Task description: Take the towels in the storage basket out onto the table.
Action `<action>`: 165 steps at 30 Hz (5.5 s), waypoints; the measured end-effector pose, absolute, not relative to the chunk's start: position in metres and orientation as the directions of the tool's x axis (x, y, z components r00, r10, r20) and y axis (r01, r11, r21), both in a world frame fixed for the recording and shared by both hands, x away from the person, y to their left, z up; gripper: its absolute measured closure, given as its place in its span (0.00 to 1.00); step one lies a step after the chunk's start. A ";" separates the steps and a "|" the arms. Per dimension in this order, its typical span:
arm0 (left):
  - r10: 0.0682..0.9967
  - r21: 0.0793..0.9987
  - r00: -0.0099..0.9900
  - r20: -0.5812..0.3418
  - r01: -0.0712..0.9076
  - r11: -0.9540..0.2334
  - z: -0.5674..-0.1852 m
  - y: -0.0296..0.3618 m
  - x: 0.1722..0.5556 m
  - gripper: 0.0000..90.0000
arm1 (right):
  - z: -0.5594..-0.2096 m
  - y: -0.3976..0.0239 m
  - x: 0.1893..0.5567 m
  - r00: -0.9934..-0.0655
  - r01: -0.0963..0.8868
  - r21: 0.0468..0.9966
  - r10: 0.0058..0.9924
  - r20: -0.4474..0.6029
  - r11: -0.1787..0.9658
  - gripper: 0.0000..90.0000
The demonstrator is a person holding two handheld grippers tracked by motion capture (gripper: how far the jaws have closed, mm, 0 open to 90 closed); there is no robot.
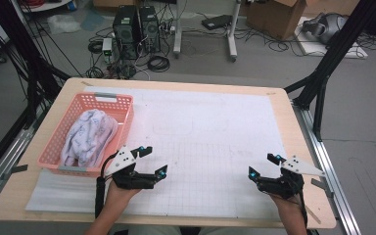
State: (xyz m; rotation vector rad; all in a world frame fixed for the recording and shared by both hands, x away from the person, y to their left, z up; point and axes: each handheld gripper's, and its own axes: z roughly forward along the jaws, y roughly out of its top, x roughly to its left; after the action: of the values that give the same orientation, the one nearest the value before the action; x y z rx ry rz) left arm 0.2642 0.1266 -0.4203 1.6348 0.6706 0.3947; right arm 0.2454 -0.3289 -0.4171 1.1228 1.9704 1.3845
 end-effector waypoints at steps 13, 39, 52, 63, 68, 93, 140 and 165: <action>0.609 0.985 0.788 -0.089 0.160 -0.062 -0.390 0.128 0.265 0.17 | -0.418 -0.329 0.248 -0.551 0.351 0.922 0.832 0.061 0.165 0.11; 0.724 0.979 0.685 -0.081 0.191 -0.071 -0.336 0.188 0.312 0.17 | -0.416 -0.331 0.244 -0.542 0.358 0.920 0.838 0.064 0.161 0.12; 0.781 0.964 0.614 -0.115 0.258 -0.061 -0.335 0.223 0.327 0.17 | -0.416 -0.330 0.244 -0.542 0.358 0.920 0.838 0.068 0.157 0.12; 0.836 0.918 0.529 -0.148 0.387 -0.083 -0.350 0.251 0.348 0.17 | -0.416 -0.332 0.245 -0.539 0.360 0.920 0.840 0.067 0.157 0.12; 0.868 0.876 0.478 -0.135 0.467 -0.121 -0.356 0.264 0.355 0.17 | -0.416 -0.331 0.245 -0.538 0.366 0.918 0.840 0.074 0.153 0.12; 0.949 0.629 0.315 0.022 0.733 -0.258 -0.402 0.289 0.383 0.11 | -0.417 -0.328 0.246 -0.549 0.362 0.915 0.834 0.055 0.178 0.12; 0.960 0.752 0.264 -0.096 0.651 -0.104 -0.397 0.302 0.379 0.56 | -0.417 -0.334 0.244 -0.532 0.373 0.912 0.845 0.057 0.173 0.12; 0.858 0.960 0.472 -0.204 0.269 0.080 -0.358 0.298 0.344 0.55 | -0.416 -0.332 0.245 -0.537 0.373 0.911 0.842 0.055 0.178 0.12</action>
State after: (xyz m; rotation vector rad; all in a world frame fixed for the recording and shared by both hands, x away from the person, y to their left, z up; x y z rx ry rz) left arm 0.3440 0.2982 -0.3584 1.4697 1.0449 0.5898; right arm 0.2449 -0.3317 -0.4164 1.1398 1.9937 1.3336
